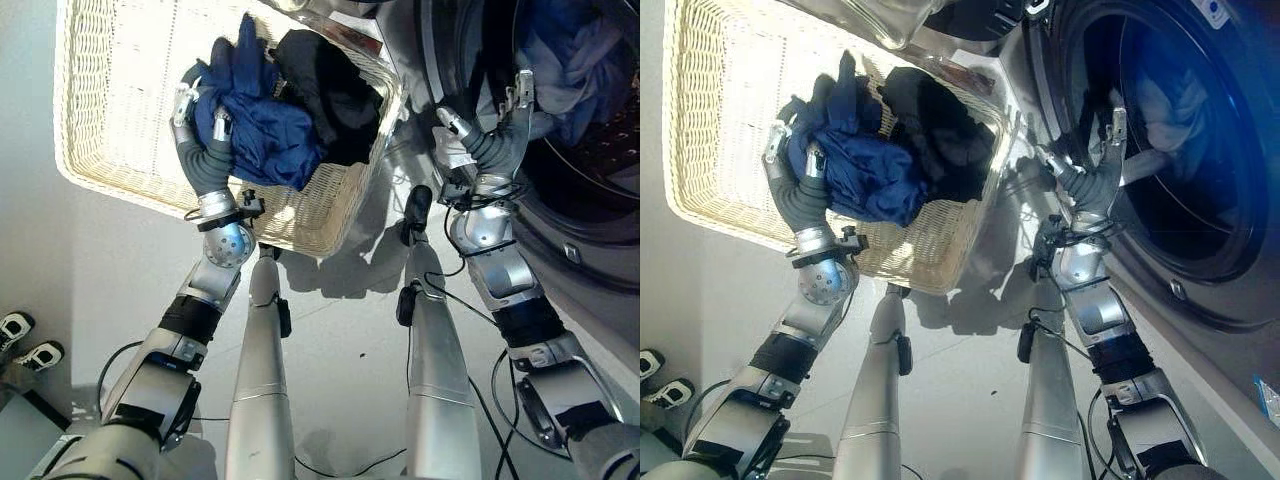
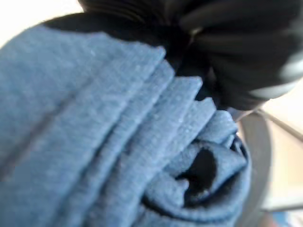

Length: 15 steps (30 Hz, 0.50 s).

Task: Put the clothes into the washing machine.

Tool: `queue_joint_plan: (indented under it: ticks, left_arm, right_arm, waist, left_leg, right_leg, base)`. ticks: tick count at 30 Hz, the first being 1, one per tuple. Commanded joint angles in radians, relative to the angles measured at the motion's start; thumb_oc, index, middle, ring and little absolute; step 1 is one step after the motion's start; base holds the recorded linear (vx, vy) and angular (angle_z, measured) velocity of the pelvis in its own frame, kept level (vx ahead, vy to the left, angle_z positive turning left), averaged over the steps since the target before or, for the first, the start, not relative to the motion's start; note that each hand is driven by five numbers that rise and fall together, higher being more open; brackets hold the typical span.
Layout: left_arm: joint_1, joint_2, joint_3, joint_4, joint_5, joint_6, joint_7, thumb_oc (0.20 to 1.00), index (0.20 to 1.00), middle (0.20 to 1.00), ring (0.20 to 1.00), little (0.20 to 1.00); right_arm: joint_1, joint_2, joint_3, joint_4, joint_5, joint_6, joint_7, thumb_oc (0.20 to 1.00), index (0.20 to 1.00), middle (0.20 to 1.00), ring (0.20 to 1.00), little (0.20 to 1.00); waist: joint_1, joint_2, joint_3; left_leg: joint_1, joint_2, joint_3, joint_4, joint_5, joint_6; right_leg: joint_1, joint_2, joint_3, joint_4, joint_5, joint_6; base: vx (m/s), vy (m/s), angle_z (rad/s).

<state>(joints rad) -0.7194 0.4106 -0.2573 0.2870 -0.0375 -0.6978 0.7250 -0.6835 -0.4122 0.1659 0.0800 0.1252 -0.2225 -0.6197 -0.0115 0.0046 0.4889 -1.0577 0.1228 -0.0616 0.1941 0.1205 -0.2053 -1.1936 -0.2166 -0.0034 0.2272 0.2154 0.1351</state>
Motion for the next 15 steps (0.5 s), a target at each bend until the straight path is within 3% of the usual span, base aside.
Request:
queue_joint_plan:
  ticks: [1, 3, 8, 15]
  left_arm:
    - [-0.019, 0.017, 0.033, -0.142, 0.084, -0.081, -0.006, 0.2, 0.2, 0.2, 0.2, 0.2]
    - [-0.016, 0.015, 0.032, -0.166, 0.094, -0.083, -0.011, 0.2, 0.2, 0.2, 0.2, 0.2]
    - [-0.003, 0.006, 0.031, -0.277, 0.135, -0.075, -0.075, 0.2, 0.2, 0.2, 0.2, 0.2]
    - [-0.014, 0.033, 0.008, -0.327, 0.19, -0.025, -0.138, 0.2, 0.2, 0.2, 0.2, 0.2]
  right_arm:
    - [0.024, -0.022, -0.007, -0.154, 0.007, -0.064, 0.062, 1.0, 1.0, 1.0, 1.0, 1.0]
    - [0.027, -0.022, -0.005, -0.169, 0.01, -0.06, 0.082, 1.0, 1.0, 1.0, 1.0, 1.0]
    - [0.035, -0.028, 0.033, -0.246, 0.114, 0.001, 0.331, 1.0, 1.0, 1.0, 1.0, 1.0]
    - [0.039, -0.046, 0.091, -0.281, 0.319, 0.074, 0.523, 1.0, 1.0, 1.0, 1.0, 1.0]
  waist:
    - [0.002, 0.024, 0.031]
    - [0.003, 0.024, 0.031]
    - [0.01, 0.019, 0.031]
    - [0.014, 0.014, 0.031]
  left_leg:
    - [0.009, -0.07, -0.02, -0.005, -0.013, 0.093]
    - [0.009, -0.071, -0.021, -0.004, -0.012, 0.093]
    - [0.013, -0.078, -0.025, 0.006, -0.004, 0.096]
    - [0.013, -0.077, -0.029, 0.01, 0.004, 0.094]
  right_leg:
    - [0.046, 0.04, -0.047, 0.06, -0.04, 0.055]
    - [0.045, 0.038, -0.046, 0.06, -0.039, 0.055]
    - [0.054, 0.031, -0.054, 0.065, -0.03, 0.059]
    - [0.059, 0.026, -0.062, 0.067, -0.027, 0.06]
  base:
    - [0.0, 0.0, 0.0]
    - [0.01, -0.018, 0.04]
    - [0.0, -0.029, 0.04]
    - [0.0, 0.0, 0.0]
